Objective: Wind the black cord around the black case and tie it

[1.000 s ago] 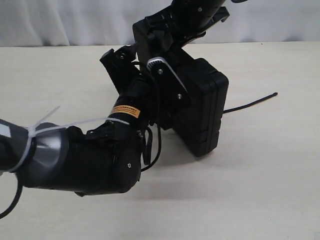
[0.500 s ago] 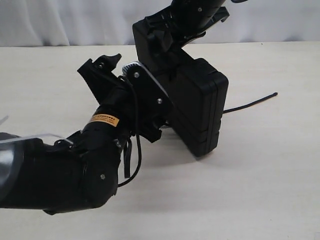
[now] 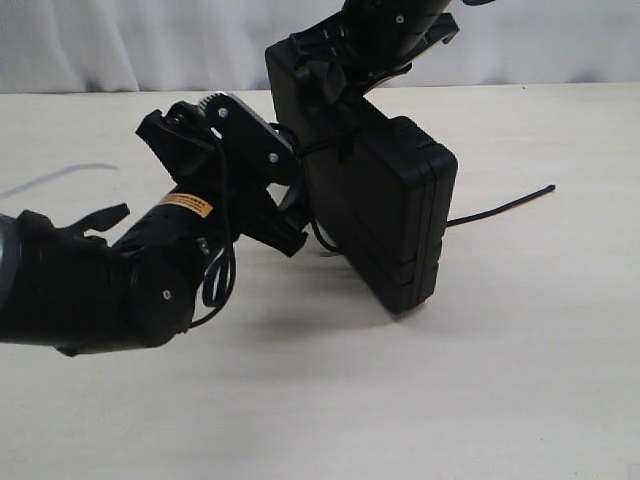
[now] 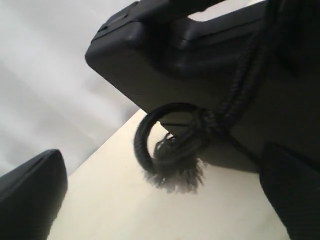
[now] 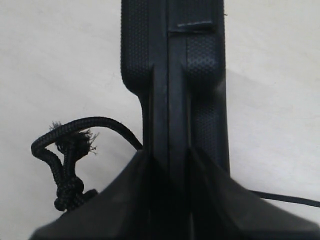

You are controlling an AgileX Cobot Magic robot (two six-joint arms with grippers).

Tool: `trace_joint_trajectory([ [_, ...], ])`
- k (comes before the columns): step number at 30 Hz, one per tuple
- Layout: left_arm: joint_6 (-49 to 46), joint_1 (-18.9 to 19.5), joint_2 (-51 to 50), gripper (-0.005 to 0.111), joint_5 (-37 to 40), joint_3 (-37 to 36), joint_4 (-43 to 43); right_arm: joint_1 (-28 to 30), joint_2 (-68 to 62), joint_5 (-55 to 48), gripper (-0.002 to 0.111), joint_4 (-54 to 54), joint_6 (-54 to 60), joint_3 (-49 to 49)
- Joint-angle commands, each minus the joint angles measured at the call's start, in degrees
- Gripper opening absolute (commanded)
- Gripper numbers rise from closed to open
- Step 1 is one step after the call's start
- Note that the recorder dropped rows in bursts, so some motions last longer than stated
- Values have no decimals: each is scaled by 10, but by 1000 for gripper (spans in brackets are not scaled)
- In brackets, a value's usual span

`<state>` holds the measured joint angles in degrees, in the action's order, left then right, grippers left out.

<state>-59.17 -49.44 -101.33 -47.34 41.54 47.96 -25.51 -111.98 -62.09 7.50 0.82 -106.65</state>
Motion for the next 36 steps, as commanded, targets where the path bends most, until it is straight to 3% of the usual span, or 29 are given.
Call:
trace_joint_trajectory([
  [1,28,49,5,98,58,-2,-113,1,-6,1,4,-9,4,4],
  [3,-35,69,5,98,87,-2,-183,1,-6,1,4,-9,4,4],
  [4,-105,71,5,98,89,-2,-189,1,-6,1,4,-9,4,4],
  [7,-177,71,5,98,89,-2,-189,1,-6,1,4,-9,4,4],
  [13,-173,71,5,98,80,-2,-248,1,-6,-4,4,-9,-2,4],
  [29,-153,71,2,98,127,-2,-238,1,-6,21,4,-9,-8,4],
  [36,-153,71,2,98,90,-2,-238,1,-6,22,4,-9,-8,4],
])
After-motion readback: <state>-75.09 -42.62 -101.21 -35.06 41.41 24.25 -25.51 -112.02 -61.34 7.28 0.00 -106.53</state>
